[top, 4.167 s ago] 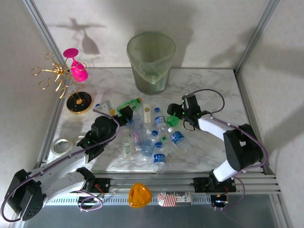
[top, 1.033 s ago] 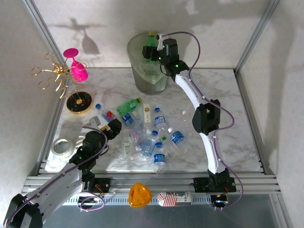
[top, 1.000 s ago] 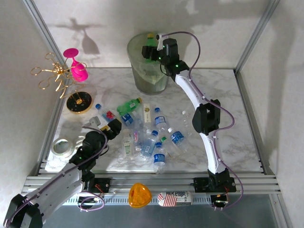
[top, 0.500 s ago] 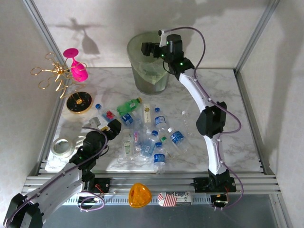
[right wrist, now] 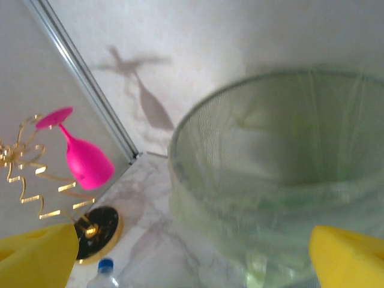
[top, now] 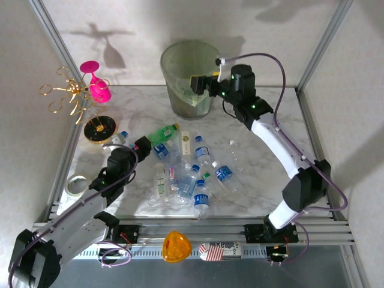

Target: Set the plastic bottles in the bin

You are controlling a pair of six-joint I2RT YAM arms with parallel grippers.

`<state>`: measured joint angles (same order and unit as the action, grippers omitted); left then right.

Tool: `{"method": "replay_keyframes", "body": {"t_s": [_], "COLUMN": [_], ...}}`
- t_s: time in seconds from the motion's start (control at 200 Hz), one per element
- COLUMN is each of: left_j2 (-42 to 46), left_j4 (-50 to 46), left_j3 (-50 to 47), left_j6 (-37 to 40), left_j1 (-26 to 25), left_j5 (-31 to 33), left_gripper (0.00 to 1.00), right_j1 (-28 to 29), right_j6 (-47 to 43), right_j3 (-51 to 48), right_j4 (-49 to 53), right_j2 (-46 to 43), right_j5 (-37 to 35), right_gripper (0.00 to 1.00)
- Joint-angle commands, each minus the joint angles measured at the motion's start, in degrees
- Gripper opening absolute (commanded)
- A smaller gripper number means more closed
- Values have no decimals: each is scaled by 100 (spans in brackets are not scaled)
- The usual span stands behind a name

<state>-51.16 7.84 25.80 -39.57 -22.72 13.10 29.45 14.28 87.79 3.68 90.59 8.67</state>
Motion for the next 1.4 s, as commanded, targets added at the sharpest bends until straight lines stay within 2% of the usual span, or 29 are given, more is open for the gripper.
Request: {"method": "replay_keyframes", "body": {"t_s": [0.0, 0.15, 0.31, 0.471, 0.591, 0.761, 1.087, 1.232, 1.392], "left_j2": [-517, -1424, -2217, -2722, -3109, -3713, -4813, -4989, -5105], "left_j4": [-406, -657, -971, -984, -964, -907, -1061, -1030, -1004], "left_j3": [555, 1155, 1624, 1804, 1857, 2041, 2443, 2438, 2416], "left_j6": [258, 46, -197, -268, -431, -571, -787, -825, -818], "left_j1": [172, 239, 268, 331, 514, 559, 586, 580, 578], "left_j5": [200, 302, 753, 1126, 1064, 1002, 935, 990, 1044], "left_gripper": [100, 100, 100, 100, 100, 100, 99, 95, 86], "right_j1": [88, 133, 138, 132, 132, 138, 132, 131, 137], "right_j6": [98, 266, 409, 397, 349, 293, 257, 250, 257], "right_j3": [-744, -1845, -2835, -3481, -3836, -4080, -4068, -4103, -4125], "right_j4": [-188, -255, -205, 30, 30, -102, -53, 1, 4], "right_j2": [-539, -1173, -1638, -1908, -2102, -2232, -2099, -2100, -2106], "right_j5": [12, -173, -467, -952, -1229, -1450, -1430, -1467, -1499], "right_gripper": [99, 99, 99, 99, 99, 99, 99, 99, 99]}}
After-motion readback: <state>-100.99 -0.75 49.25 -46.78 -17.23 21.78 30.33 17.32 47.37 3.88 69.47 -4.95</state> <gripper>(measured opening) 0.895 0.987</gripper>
